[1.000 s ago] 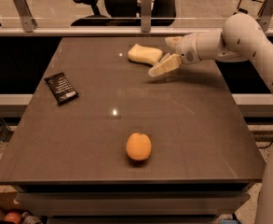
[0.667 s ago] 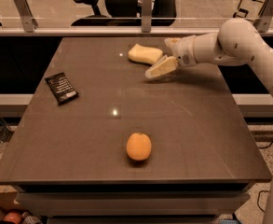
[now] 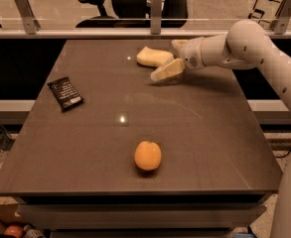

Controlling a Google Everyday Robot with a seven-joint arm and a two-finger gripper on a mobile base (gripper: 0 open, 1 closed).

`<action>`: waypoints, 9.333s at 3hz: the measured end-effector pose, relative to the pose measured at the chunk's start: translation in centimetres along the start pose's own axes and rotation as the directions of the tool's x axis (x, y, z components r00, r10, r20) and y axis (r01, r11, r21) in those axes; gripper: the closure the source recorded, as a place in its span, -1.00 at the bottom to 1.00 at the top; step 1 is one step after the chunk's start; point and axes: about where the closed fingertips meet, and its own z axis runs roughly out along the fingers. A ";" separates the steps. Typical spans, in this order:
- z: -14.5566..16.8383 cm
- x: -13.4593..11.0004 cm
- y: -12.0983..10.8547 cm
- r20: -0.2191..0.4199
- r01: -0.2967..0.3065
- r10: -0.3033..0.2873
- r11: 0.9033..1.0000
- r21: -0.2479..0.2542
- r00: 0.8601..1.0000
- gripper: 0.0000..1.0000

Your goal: Move sponge near orange

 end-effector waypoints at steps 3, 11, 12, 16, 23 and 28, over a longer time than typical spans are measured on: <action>0.4 -0.5 -1.8 0.020 -0.010 0.010 1.000 0.015 1.000 -0.20; -12.9 -8.5 1.4 -0.033 0.177 -0.174 0.972 0.154 0.984 1.00; -15.8 -9.9 3.1 -0.034 0.201 -0.198 0.966 0.161 0.980 1.00; -23.4 -8.8 9.3 -0.022 0.191 -0.190 0.960 0.204 0.982 1.00; -25.9 -0.7 21.1 -0.041 0.071 -0.066 0.984 0.163 0.997 1.00; -21.2 4.5 26.7 -0.040 0.001 0.002 0.999 0.054 0.999 1.00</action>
Offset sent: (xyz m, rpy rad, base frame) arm 0.0214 -0.0073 0.0136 0.0536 -0.0333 -0.0174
